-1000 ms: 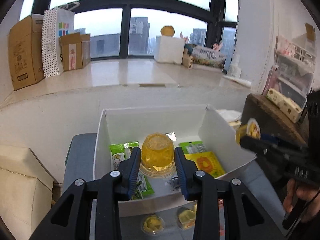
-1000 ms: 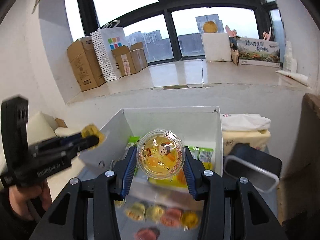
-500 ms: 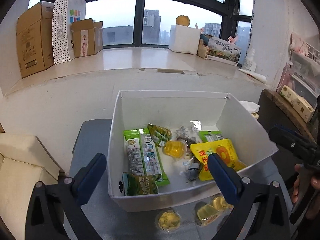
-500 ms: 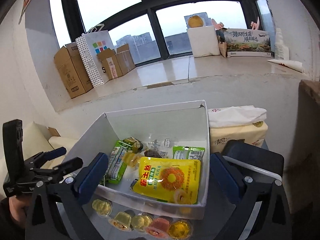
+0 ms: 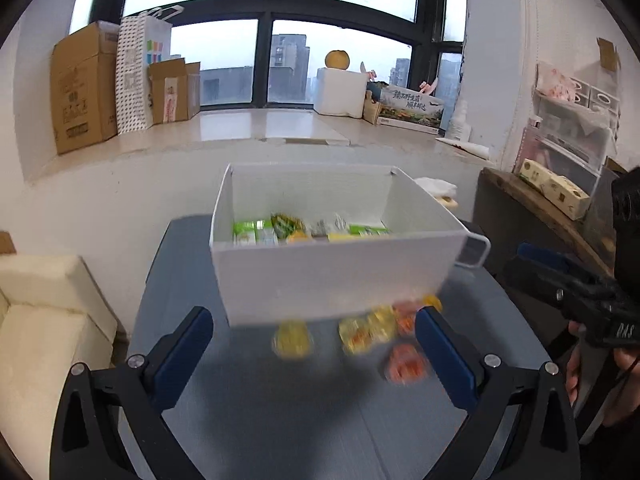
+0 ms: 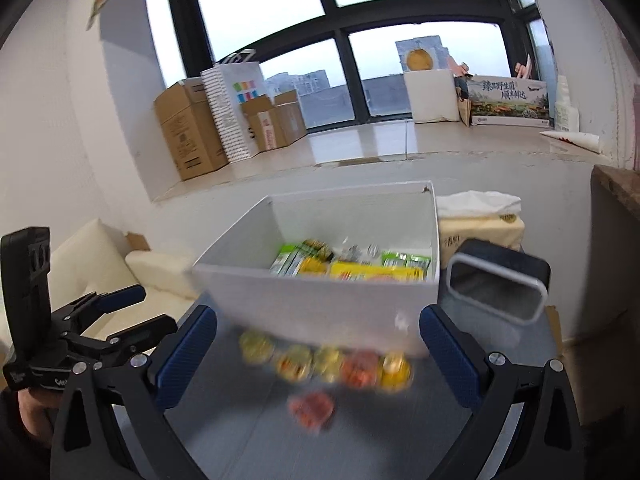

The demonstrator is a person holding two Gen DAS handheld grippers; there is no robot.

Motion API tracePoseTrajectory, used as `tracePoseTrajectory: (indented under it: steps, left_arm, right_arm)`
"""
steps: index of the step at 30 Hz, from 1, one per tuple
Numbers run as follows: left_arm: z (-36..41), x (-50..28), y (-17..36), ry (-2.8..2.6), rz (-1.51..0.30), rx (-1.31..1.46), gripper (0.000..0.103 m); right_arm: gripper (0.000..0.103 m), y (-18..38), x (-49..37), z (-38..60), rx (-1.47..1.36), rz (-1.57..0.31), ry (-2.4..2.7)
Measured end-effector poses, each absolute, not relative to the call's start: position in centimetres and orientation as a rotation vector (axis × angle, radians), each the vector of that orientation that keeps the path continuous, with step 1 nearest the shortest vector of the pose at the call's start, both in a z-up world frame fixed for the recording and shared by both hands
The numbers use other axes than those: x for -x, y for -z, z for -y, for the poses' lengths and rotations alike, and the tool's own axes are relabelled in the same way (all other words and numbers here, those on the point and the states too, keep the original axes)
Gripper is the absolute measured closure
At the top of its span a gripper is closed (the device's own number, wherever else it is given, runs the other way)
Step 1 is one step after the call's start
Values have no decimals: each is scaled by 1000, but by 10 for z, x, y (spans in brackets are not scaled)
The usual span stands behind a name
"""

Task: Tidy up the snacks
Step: 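Withdraw both tools from the box toward the remaining jelly cups, then grasp the pink cartoon-lid jelly cup with the right tool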

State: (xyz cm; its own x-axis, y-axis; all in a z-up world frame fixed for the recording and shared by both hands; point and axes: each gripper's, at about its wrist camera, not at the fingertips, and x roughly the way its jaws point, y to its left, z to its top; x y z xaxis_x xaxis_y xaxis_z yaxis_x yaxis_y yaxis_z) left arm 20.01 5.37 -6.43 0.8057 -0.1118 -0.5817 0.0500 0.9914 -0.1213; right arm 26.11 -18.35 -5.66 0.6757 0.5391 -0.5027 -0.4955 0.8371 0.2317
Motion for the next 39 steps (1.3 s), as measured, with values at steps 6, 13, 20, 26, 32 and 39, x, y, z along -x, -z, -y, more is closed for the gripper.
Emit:
tracePoseTrajectory:
  steps: [6, 13, 20, 26, 32, 39]
  left_arm:
    - [-48, -157, 89, 99, -679, 98, 0]
    - [-45, -120, 104, 147, -693, 198, 0]
    - [-46, -109, 103, 149, -697, 221, 0]
    - [-55, -106, 103, 135, -691, 229, 0]
    - [-67, -106, 108, 106, -697, 255, 0]
    - [-76, -107, 111, 96, -701, 275, 0]
  right_arm:
    - [0, 89, -201, 190, -63, -641, -585]
    - [0, 127, -169, 193, -26, -724, -560]
    - [0, 139, -191, 175, -16, -772, -542]
    - [0, 152, -228, 140, 4, -804, -513]
    - [0, 164, -255, 113, 79, -831, -454]
    - [0, 175, -273, 105, 66, -884, -435]
